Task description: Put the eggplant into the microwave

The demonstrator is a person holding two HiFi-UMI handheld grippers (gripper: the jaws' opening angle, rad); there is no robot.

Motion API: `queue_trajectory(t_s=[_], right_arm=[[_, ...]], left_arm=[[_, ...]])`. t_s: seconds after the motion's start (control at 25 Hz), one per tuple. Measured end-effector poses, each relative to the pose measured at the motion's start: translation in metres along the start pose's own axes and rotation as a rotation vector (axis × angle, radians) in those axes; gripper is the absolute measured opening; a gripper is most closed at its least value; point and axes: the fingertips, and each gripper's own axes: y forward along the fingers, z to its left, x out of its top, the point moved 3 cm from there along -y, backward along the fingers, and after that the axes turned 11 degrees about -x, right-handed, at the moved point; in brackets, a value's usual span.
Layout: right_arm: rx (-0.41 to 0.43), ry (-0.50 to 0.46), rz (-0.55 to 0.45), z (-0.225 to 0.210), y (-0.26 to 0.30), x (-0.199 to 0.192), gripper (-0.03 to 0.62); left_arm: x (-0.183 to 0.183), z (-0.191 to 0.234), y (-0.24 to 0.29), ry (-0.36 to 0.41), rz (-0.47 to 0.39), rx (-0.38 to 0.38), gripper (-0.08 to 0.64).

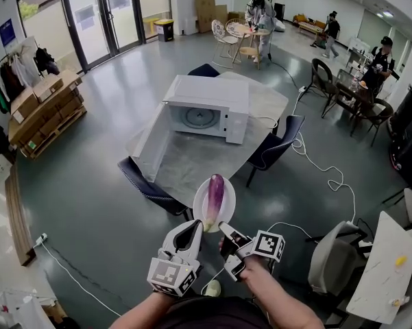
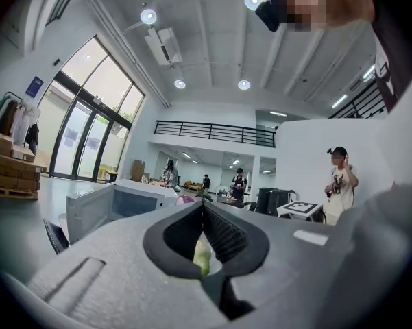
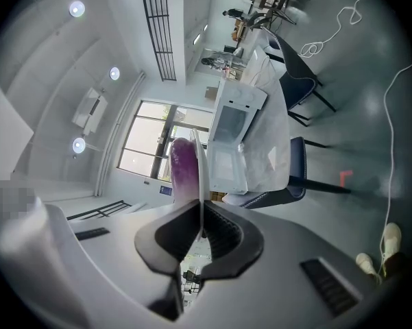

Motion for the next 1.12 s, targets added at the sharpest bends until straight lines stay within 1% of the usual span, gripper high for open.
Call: queue_trajectory(t_s=[0.12,0.24,0.32,0.56,0.84,0.92,1.12], right_arm=[[-0.009,-0.01,0.008,-0.003,0.0,0.009,0.017],[0.015,0.005,0.015,-0.002,0.002,0.014,0.017],[0.015,0.003,0.017,-0.004,0.005,0.02,0.017],[0.016,0.012,0.024,-0.004,0.025,0.034,0.017],[-0.009,0.003,0.027,0.002,0.071,0.062,0.017],[-0.028,0.0,0.022,0.001,0.088,0.072,0.017],[-0.033,0.022,0.001,0.008,0.136,0.098,0.017]], left_arm=[[0.001,-0.001,0.009,0.001,0.004,0.009,0.006],[0.0,-0.001,0.015,0.002,0.011,0.015,0.006],[0.001,0.001,0.02,0.006,0.01,0.018,0.006],[0.003,0.023,0.035,0.0,0.003,0.024,0.006],[0.007,0.072,0.066,-0.01,0.0,0.013,0.006],[0.007,0.09,0.075,-0.011,0.003,0.006,0.006],[0.008,0.142,0.103,-0.015,0.016,-0.019,0.006]])
